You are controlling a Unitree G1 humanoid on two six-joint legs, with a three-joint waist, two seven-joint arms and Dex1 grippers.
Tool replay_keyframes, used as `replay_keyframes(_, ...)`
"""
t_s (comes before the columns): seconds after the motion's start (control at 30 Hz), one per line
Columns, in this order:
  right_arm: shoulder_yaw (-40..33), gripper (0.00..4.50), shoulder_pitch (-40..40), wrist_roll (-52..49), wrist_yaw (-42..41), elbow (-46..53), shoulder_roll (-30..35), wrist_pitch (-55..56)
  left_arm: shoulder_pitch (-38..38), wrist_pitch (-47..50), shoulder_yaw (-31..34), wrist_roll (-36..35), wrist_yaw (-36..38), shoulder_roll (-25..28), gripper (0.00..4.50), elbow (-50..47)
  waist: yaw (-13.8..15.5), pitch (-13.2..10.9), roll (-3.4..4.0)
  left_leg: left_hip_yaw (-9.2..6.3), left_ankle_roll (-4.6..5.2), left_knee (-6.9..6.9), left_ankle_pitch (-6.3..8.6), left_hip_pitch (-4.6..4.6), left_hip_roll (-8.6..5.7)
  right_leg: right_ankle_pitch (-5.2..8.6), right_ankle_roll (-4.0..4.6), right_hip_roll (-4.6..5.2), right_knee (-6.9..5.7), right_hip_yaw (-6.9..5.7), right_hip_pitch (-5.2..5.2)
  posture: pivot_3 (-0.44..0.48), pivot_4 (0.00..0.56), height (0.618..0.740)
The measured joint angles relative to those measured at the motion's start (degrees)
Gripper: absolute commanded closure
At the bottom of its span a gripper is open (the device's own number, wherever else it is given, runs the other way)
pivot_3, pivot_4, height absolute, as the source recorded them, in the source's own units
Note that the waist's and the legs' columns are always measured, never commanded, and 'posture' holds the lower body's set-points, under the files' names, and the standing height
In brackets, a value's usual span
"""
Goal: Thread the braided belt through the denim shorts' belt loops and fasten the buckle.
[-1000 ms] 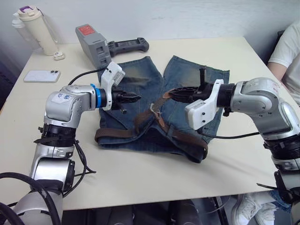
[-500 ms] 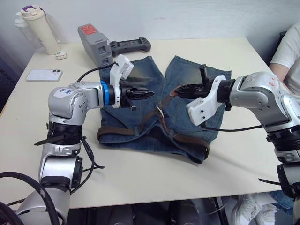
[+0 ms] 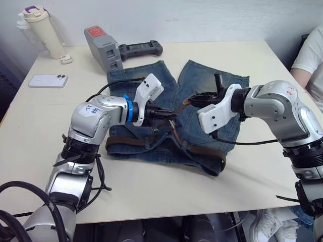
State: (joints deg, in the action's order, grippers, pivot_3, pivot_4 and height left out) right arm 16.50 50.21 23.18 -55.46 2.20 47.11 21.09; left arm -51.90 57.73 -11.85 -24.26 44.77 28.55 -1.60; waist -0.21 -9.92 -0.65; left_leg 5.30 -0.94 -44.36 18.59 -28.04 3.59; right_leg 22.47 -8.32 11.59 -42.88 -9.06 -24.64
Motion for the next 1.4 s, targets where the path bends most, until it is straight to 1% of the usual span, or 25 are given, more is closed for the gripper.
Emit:
replay_keyframes(0.13,-0.97,4.5,-0.16,-1.12,-0.07,0.81,0.03,-0.19,1.93,1.08,-3.38,1.01,2.73,3.78,4.44,0.28,0.02,0.0,0.0,0.01,0.0,0.02,0.0,-0.01,0.0,0.0,0.0,0.0,0.01,0.0,-0.02,0.0,0.15,0.65)
replay_keyframes(0.33,-1.26,4.5,-0.3,-1.71,-0.08,1.1,0.09,-0.23,3.26,3.43,-5.05,0.84,6.18,7.8,4.44,-0.21,0.13,0.0,0.0,0.0,0.0,-0.01,0.0,-0.01,0.0,0.0,0.0,0.0,0.02,0.01,0.0,0.0,0.15,0.65)
replay_keyframes(0.53,-1.31,4.5,-1.36,-2.78,-0.16,1.19,0.41,-0.11,4.25,3.92,-5.3,0.62,7.54,7.9,4.44,-0.53,0.11,0.0,0.0,0.0,0.0,-0.02,0.0,-0.01,0.0,0.0,0.0,0.0,0.01,0.01,0.0,0.0,0.15,0.65)
replay_keyframes(0.6,-1.31,4.5,-1.4,-3.17,-0.38,1.2,0.73,0.08,3.42,5.05,-2.34,-0.84,7.0,6.23,4.44,1.36,0.18,0.0,0.0,-0.01,0.0,-0.03,0.0,-0.02,0.0,0.0,0.0,0.0,0.01,-0.01,0.0,0.0,0.15,0.65)
replay_keyframes(0.63,-1.31,4.5,-1.41,-3.35,-0.59,1.23,0.87,0.17,2.03,6.39,1.03,-2.22,5.98,4.45,4.44,3.51,0.26,-0.01,-0.01,-0.03,0.0,-0.07,0.0,-0.03,0.0,0.0,0.0,0.0,0.0,-0.01,0.01,0.0,0.15,0.65)
replay_keyframes(0.7,-1.31,4.5,-1.75,-3.48,-0.67,1.92,1.07,0.28,-1.37,8.3,6.77,-4.27,4.42,3.01,4.44,5.38,0.09,-0.01,-0.02,-0.01,0.01,-0.06,0.0,-0.03,0.0,0.0,0.0,0.01,0.02,-0.01,0.02,0.0,0.15,0.65)
replay_keyframes(0.8,-1.31,4.5,-2.45,-3.45,-0.67,1.96,1.22,0.24,-4.19,10.2,12.02,-6.18,2.71,1.9,4.44,6.51,-0.02,0.0,-0.01,-0.02,0.01,0.02,0.0,0.01,0.0,0.0,0.0,0.01,0.0,-0.02,0.01,0.0,0.15,0.65)
replay_keyframes(0.87,-1.27,4.5,-2.61,-3.38,-0.67,1.96,1.22,0.21,-4.39,11.37,13.56,-6.89,1.35,1.27,4.44,6.83,-0.04,0.0,-0.01,-0.01,0.01,0.03,0.0,0.02,0.0,0.0,0.0,0.01,-0.01,-0.01,0.01,0.0,0.15,0.65)
replay_keyframes(0.93,-1.27,4.5,-2.61,-3.25,-0.65,1.96,1.21,0.1,-4.34,12.58,14.05,-7.22,-0.02,0.19,3.82,6.89,-0.01,-0.01,-0.01,-0.01,0.01,0.02,0.0,0.01,0.0,0.0,0.0,0.01,-0.01,-0.01,0.01,0.0,0.15,0.65)
replay_keyframes(0.97,-1.25,4.5,-2.59,-2.86,-0.63,1.92,1.15,0.0,-4.33,13.56,14.92,-7.7,-1.05,-1.15,3.57,6.62,0.13,-0.01,-0.01,-0.03,0.01,-0.01,0.0,0.0,0.0,0.0,0.0,0.01,-0.02,0.0,0.02,0.0,0.15,0.65)
replay_keyframes(1.03,-1.12,4.5,-2.48,-2.21,-0.57,1.82,0.59,-0.25,-3.89,16.07,15.14,-8.97,-2.58,-2.92,2.74,3.97,0.15,0.0,-0.02,-0.04,0.01,-0.05,0.0,-0.02,-0.01,0.0,0.0,0.02,0.0,0.01,0.04,0.0,0.15,0.65)
replay_keyframes(1.17,-0.48,4.5,-1.83,-1.1,-0.61,1.59,-0.77,-1.69,-3.65,19.24,12.39,-9.17,-7.19,-6.22,0.98,-1.87,0.1,0.0,-0.02,-0.06,0.01,-0.07,0.0,-0.01,-0.01,0.0,0.0,0.01,-0.04,0.01,0.04,0.0,0.15,0.65)
replay_keyframes(1.27,-0.38,4.5,-1.23,-0.82,-0.8,1.59,-1.45,-2.96,-3.45,19.08,8.52,-7.66,-10.19,-6.23,0.98,-4.33,-0.01,0.0,-0.01,-0.05,0.0,-0.05,0.0,0.0,0.0,0.0,0.0,0.01,-0.07,0.0,0.02,0.0,0.15,0.65)
replay_keyframes(1.4,-0.38,4.5,-1.15,-0.81,-1.33,1.59,-2.01,-3.95,-3.12,18.36,8.2,-6.15,-13.02,-7.02,0.98,-4.44,0.04,0.0,-0.01,-0.03,0.01,-0.06,0.0,-0.01,0.0,0.0,0.0,0.01,-0.06,0.01,0.02,0.0,0.15,0.65)
